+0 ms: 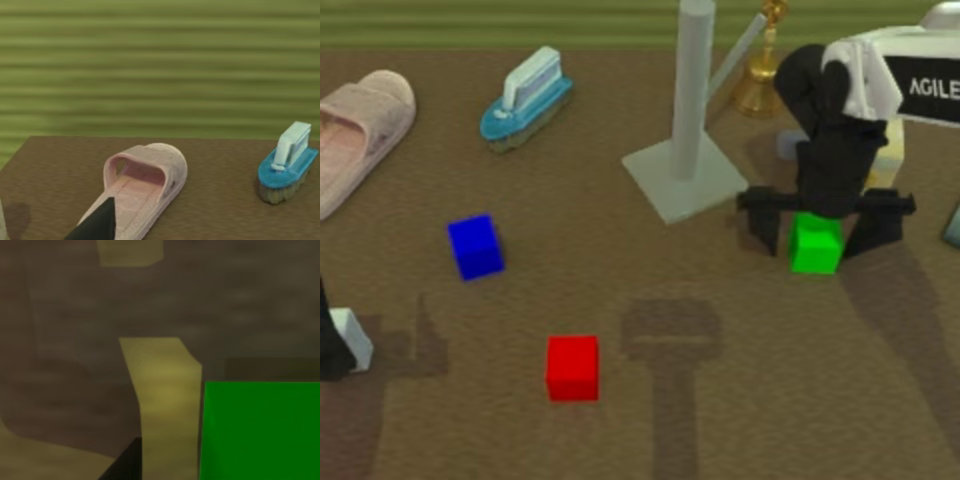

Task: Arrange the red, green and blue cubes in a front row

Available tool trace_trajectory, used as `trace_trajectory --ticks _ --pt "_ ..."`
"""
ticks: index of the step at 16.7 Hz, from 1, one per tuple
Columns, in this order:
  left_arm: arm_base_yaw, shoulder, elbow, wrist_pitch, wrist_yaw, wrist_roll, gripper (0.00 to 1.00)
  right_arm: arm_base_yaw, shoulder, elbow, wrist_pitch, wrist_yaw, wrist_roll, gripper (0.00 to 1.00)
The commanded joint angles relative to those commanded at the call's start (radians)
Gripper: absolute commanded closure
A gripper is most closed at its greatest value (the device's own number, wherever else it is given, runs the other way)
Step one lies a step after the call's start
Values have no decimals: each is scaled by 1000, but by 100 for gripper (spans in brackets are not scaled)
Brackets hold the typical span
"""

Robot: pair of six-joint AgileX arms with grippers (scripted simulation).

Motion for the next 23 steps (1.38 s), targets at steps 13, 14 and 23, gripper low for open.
trace_trajectory --ticks 13,14,23 --pt "0 0 0 0 0 0 0 0 0 0 0 0 0 100" --pt "0 0 0 0 0 0 0 0 0 0 0 0 0 100" --pt "0 0 0 0 0 0 0 3 -54 105 -164 2 0 100"
